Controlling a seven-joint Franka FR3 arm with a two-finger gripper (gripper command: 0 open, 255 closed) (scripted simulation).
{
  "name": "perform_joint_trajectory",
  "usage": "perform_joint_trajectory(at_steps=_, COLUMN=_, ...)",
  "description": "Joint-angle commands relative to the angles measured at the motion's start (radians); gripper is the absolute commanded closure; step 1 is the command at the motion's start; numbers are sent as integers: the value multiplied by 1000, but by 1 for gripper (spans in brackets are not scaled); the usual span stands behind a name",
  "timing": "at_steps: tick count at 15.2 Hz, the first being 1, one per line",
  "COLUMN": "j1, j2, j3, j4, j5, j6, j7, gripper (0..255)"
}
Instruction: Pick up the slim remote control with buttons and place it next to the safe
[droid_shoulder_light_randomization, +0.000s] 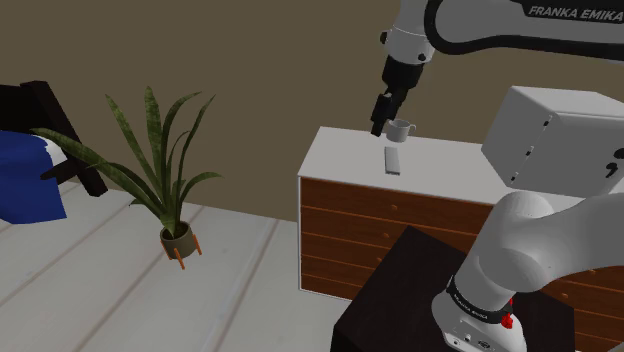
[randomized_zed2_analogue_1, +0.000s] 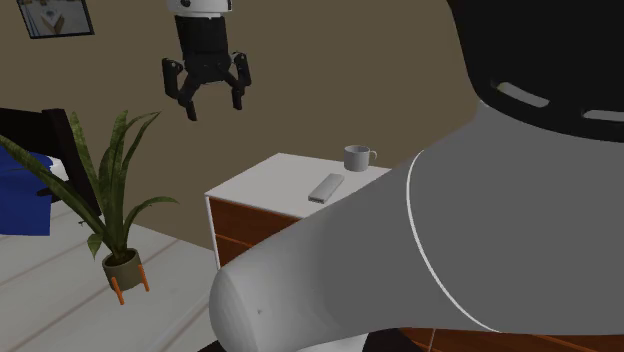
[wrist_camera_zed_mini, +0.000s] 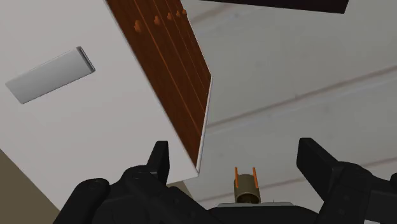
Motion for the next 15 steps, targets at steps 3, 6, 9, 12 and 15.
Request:
perform_joint_trajectory(at_steps=3, j1=-26, j2=48, j3=-19, j4=-3, j5=-10, j6=43, j7=19, gripper=0)
perform_joint_trajectory(at_steps=6, j1=-65, j2=123, j3=-48, j4=-1, j5=-22, j6=104, j7=48, gripper=0)
perform_joint_trajectory(at_steps=9, j1=-101, j2=200, j3=-79, j4=7, j5=-33, j6=162, j7=77, gripper=0)
perform_joint_trajectory(at_steps=12, j1=-135, j2=280, j3=-110, j4=21, j5=-40, j6=217, j7=104, gripper=0)
perform_joint_trajectory(at_steps=15, j1=-167, j2=361, j3=-142, j4=39, j5=-43, j6=267, j7=130, gripper=0)
